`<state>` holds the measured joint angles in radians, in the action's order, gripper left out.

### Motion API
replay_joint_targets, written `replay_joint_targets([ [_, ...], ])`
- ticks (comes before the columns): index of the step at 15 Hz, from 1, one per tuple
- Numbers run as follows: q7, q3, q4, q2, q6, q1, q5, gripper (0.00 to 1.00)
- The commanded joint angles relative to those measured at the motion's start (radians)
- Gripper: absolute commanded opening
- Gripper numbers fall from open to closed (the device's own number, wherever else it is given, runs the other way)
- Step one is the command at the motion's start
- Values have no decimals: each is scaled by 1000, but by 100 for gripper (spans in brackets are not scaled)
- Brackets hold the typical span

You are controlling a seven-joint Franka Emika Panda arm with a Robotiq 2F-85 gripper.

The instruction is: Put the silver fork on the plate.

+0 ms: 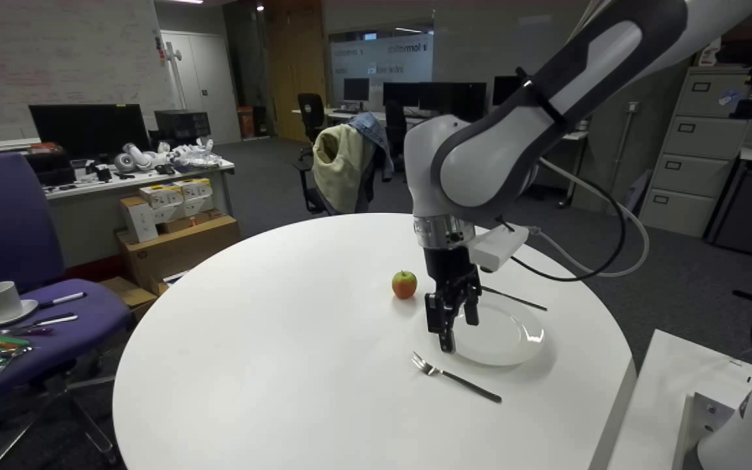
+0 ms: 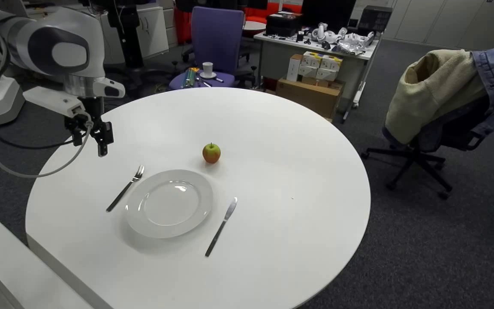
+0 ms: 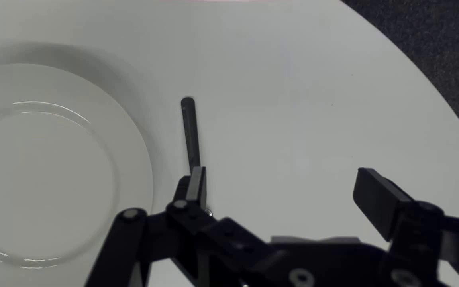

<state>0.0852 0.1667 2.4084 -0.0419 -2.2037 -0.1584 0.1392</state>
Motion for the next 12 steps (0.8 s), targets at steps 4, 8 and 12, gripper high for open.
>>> replay_joint_targets([
  [4, -21, -4, 65, -54, -206, 3, 5, 100],
  [8, 18, -12, 86, -103, -299, 0, -36, 100],
  [12, 30, -27, 103, -131, -358, 0, -62, 100],
])
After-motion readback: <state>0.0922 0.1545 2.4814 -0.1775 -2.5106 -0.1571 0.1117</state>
